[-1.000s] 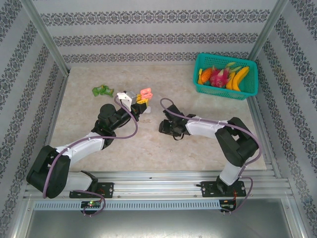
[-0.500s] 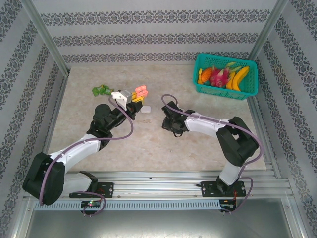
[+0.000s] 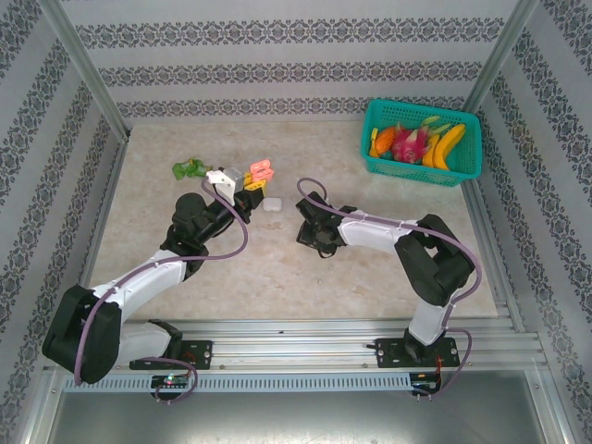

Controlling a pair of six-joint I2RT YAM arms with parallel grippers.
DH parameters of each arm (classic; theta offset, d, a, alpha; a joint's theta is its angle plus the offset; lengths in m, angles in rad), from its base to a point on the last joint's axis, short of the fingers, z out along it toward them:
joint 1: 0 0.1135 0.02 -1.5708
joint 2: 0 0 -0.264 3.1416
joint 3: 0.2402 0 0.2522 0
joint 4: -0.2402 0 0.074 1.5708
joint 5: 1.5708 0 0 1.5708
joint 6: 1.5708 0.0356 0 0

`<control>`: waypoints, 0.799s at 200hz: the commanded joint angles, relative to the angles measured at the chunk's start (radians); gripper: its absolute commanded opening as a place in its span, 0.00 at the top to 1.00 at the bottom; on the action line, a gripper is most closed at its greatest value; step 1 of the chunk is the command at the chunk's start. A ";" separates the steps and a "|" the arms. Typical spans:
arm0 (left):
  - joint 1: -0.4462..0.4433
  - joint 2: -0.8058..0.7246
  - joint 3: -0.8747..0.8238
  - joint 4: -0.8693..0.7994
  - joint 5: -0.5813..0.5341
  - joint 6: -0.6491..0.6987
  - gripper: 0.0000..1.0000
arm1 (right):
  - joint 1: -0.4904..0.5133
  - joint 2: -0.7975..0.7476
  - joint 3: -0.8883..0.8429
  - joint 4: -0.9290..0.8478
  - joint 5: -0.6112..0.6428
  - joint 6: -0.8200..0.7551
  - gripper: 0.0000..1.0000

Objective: Insert the wireless bluetooth earbuds into the charging case

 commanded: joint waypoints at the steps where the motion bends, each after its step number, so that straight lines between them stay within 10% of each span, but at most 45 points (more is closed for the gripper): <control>1: 0.015 0.006 0.001 0.024 0.017 0.001 1.00 | 0.002 0.043 0.049 0.003 -0.022 -0.003 0.52; 160: 0.015 0.001 0.005 0.039 0.017 -0.005 1.00 | -0.074 0.018 0.109 -0.019 -0.022 -0.069 0.54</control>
